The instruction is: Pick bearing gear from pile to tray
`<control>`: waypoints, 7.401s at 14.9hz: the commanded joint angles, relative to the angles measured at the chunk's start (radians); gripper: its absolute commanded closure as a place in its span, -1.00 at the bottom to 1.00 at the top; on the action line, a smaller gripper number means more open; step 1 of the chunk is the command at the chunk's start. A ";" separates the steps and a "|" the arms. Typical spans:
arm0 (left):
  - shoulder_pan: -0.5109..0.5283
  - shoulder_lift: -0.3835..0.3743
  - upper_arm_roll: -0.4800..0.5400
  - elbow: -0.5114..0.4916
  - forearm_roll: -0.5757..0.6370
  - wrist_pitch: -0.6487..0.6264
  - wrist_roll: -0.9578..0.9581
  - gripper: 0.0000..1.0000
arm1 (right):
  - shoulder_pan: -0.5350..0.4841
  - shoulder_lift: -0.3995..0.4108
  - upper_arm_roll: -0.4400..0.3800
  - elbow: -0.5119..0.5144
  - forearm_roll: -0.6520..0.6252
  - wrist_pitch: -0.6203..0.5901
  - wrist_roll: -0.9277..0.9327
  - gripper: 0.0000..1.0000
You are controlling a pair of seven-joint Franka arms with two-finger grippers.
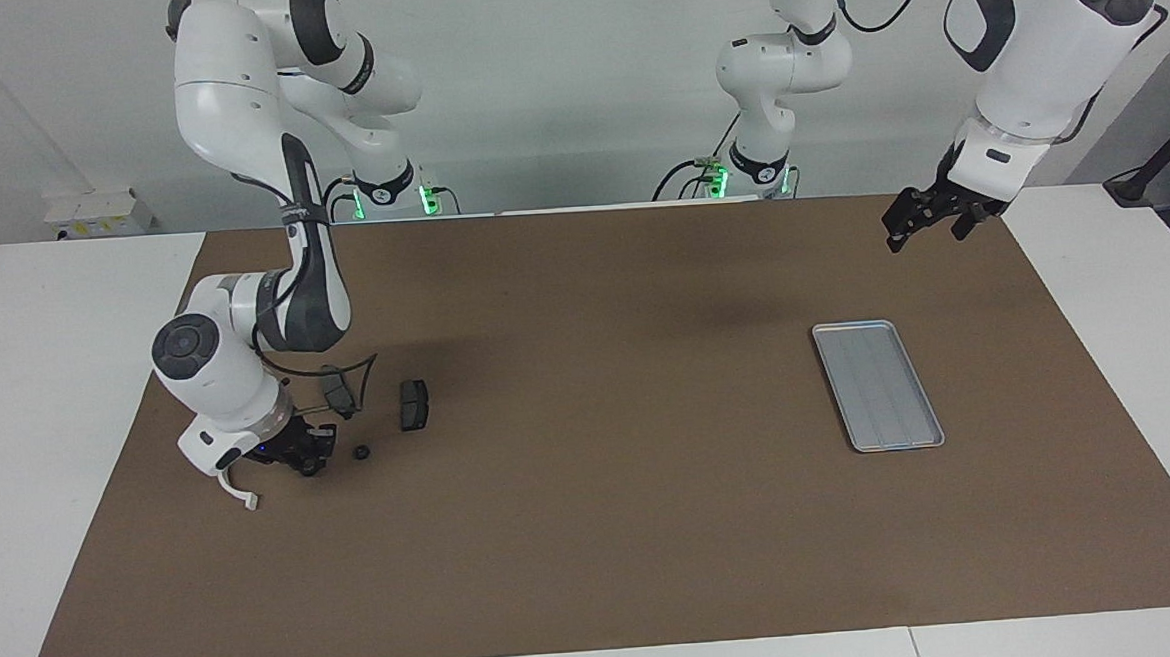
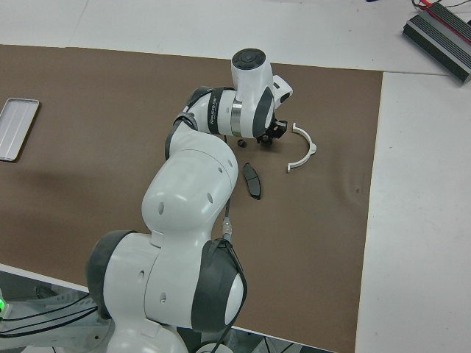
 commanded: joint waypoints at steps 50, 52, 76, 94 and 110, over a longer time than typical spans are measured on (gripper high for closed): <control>0.015 -0.016 -0.013 -0.012 0.016 -0.004 0.001 -1.00 | 0.695 -0.033 0.023 -0.079 0.053 0.141 0.907 -1.00; 0.015 -0.016 -0.013 -0.012 0.016 -0.004 0.003 -1.00 | 0.663 -0.056 0.016 -0.059 0.047 0.144 0.900 -1.00; -0.050 -0.030 -0.016 -0.087 -0.100 0.065 -0.216 -1.00 | 0.092 -0.108 0.013 -0.180 0.036 0.117 -0.008 -1.00; -0.547 0.506 -0.012 0.137 -0.123 0.407 -0.800 -1.00 | 0.093 -0.051 0.013 -0.181 0.036 0.190 0.001 -0.66; -0.639 0.469 -0.016 -0.079 -0.166 0.579 -0.876 -0.91 | 0.081 -0.047 0.011 -0.034 0.026 0.091 -0.002 1.00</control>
